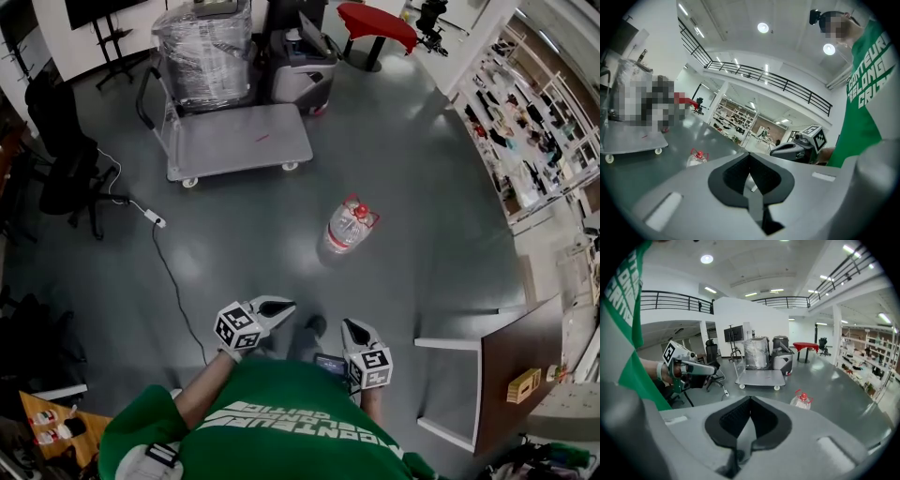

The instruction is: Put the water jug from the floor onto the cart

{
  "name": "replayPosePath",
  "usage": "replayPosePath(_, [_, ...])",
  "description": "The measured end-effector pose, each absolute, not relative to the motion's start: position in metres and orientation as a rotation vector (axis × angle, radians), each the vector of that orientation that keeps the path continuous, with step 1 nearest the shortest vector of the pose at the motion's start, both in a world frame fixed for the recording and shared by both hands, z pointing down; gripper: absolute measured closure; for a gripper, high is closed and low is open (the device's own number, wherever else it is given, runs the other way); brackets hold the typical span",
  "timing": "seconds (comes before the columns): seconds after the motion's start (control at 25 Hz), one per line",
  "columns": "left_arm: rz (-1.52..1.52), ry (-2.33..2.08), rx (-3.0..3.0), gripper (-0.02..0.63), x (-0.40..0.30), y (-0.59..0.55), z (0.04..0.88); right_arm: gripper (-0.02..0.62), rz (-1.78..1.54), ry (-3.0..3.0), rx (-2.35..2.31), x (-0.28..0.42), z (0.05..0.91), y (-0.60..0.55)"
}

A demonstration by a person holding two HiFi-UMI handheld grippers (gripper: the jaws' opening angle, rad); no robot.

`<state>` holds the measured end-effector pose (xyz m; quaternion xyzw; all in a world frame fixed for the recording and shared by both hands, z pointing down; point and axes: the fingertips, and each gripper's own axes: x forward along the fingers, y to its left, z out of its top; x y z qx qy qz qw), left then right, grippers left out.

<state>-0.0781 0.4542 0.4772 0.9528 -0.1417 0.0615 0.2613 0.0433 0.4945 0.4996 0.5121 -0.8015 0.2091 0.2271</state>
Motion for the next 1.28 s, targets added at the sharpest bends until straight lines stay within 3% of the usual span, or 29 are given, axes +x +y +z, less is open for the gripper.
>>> replayPosePath(0.44, [0.191, -0.389, 2.59, 0.598, -0.014, 0.405, 0.469, 0.606, 0.662, -2.2, 1.332, 0.093, 0.513, 0.443])
replayPosePath(0.6, [0.19, -0.402, 2.603, 0.598, 0.005, 0.378, 0.463, 0.555, 0.692, -2.213, 1.316, 0.108, 0.512, 0.416])
replayPosePath(0.72, [0.194, -0.415, 2.609, 0.598, 0.024, 0.368, 0.46, 0.609, 0.661, -2.269, 1.263, 0.12, 0.509, 0.405])
replayPosePath(0.88, [0.206, -0.428, 2.606, 0.598, 0.047, 0.36, 0.459, 0.604, 0.546, -2.301, 1.092, 0.133, 0.517, 0.404])
replayPosePath(1.28, [0.238, -0.425, 2.615, 0.598, 0.104, 0.349, 0.455, 0.603, 0.577, -2.291, 1.248, 0.205, 0.517, 0.379])
